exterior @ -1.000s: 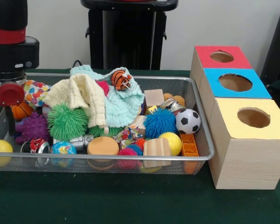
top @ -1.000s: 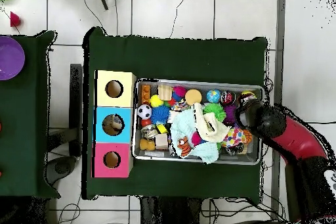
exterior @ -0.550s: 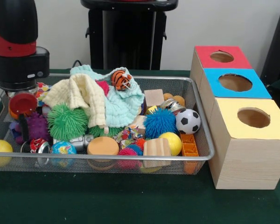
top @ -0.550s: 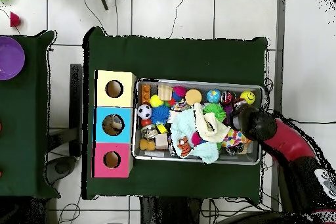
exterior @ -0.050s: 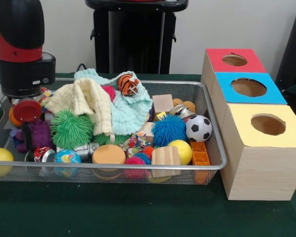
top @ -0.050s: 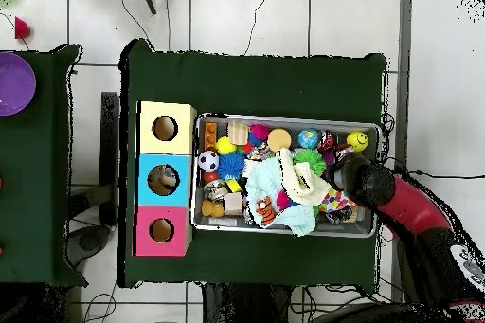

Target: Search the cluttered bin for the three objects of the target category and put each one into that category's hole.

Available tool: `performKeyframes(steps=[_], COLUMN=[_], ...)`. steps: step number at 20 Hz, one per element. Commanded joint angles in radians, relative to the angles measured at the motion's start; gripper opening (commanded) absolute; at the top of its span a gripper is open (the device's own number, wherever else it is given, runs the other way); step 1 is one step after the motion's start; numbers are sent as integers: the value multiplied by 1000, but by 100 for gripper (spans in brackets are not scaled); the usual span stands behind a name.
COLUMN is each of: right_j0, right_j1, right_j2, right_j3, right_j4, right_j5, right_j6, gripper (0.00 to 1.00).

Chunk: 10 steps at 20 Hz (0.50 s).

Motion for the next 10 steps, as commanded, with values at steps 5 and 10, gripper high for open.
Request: performKeyframes(steps=[5,10], right_j0=[34,48], right_j1=[143,143], right_j2=[18,5], right_j3=[79,102], right_j4=[23,38], right_j5=[-54,8], right_j6=[128,123], gripper=[100,100])
